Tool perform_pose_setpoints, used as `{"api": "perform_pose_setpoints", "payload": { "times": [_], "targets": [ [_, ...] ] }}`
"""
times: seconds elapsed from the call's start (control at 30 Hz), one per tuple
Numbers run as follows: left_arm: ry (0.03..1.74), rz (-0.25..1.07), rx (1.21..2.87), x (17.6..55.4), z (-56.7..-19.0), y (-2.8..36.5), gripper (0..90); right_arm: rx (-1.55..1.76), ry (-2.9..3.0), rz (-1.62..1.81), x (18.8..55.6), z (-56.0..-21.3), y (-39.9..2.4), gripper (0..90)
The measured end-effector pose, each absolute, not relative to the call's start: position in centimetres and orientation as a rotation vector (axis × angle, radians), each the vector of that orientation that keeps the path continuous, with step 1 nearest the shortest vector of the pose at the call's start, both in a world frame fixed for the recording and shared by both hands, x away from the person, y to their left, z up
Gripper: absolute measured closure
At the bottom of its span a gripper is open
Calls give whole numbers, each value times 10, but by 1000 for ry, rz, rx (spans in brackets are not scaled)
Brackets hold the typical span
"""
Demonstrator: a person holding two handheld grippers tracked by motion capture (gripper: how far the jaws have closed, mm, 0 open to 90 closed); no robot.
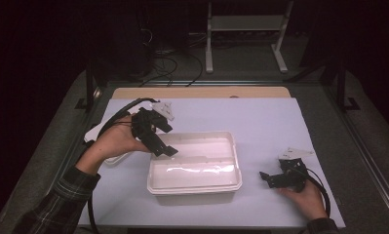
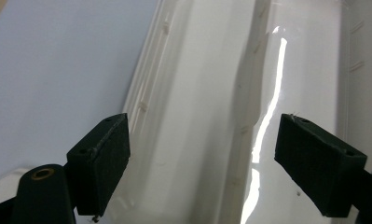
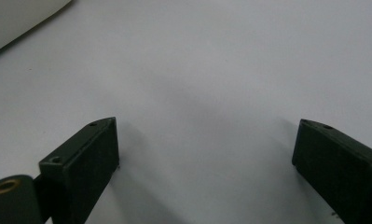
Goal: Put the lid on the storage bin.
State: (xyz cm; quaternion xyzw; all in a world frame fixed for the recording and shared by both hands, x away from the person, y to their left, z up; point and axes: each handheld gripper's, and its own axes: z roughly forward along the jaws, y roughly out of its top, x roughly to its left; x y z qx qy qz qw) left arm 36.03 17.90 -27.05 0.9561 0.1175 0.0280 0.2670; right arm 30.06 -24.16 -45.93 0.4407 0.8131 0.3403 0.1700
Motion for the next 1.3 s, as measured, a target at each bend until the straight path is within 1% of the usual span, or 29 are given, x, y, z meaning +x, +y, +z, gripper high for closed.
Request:
{"api": "perform_pose_setpoints", "payload": {
  "times": [0.33, 0.73, 0.9, 1.13, 1.3],
  "targets": [
    [402, 149, 2553, 368, -265, 217, 173, 1252, 2310, 966, 301, -459, -242, 65],
    [533, 208, 2517, 383, -272, 263, 173, 1254, 2310, 967, 301, -459, -242, 65],
    [573, 226, 2505, 390, -277, 275, 173, 1254, 2310, 967, 301, -459, -242, 65],
    [640, 298, 2514, 402, -282, 290, 173, 1253, 2309, 969, 301, -459, -242, 65],
    [686, 326, 2513, 411, -289, 299, 173, 1253, 2309, 969, 301, -459, -242, 65]
  ]
}}
